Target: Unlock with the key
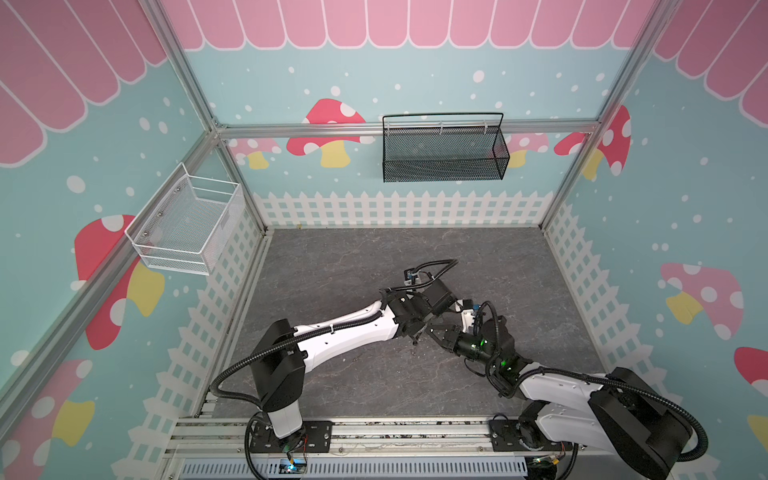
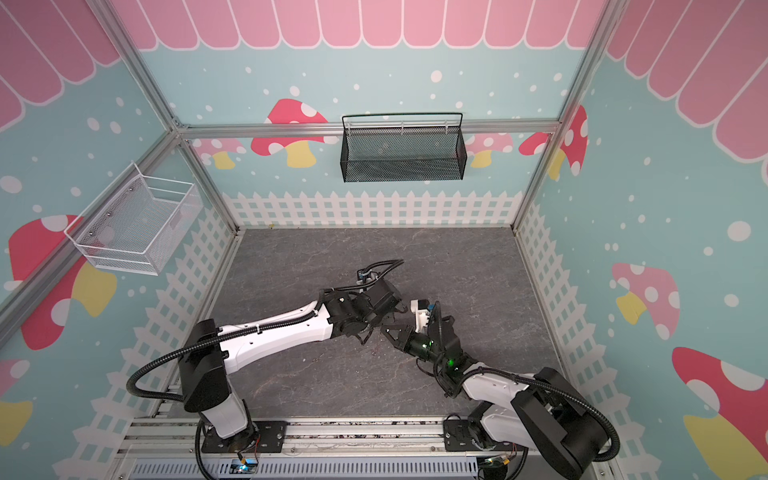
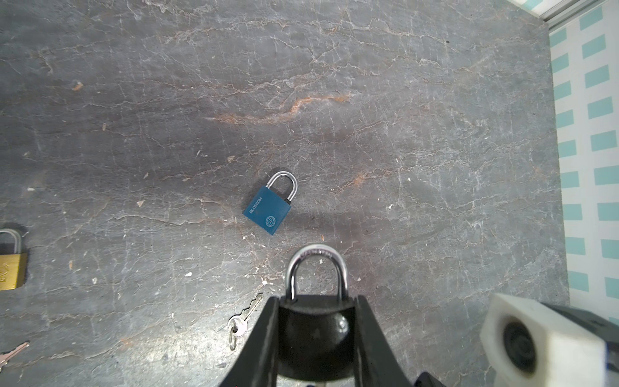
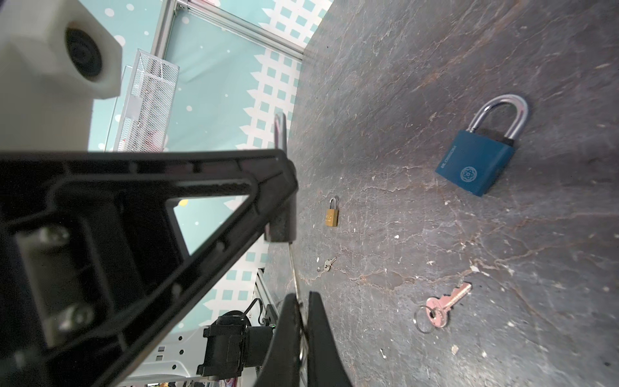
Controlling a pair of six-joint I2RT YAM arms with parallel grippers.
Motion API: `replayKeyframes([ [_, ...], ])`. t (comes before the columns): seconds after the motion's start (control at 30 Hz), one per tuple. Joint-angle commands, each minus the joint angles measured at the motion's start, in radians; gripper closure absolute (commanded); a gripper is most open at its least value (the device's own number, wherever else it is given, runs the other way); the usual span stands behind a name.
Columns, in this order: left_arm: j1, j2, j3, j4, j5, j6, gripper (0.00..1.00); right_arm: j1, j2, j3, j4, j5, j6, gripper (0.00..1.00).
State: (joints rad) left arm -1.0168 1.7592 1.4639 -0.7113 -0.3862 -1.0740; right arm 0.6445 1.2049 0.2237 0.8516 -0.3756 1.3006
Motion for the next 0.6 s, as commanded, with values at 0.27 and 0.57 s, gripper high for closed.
replayKeyframes([
  [0.27, -0.008, -0.039, -0.007, 0.015, -0.026, -0.014, 1.00, 0.010, 0.017, 0.025, 0.044, 0.002, 0.040, 1.00],
  [0.57, -0.011, -0.052, -0.021, 0.016, -0.034, -0.014, 1.00, 0.009, 0.046, 0.024, 0.056, 0.007, 0.063, 1.00],
])
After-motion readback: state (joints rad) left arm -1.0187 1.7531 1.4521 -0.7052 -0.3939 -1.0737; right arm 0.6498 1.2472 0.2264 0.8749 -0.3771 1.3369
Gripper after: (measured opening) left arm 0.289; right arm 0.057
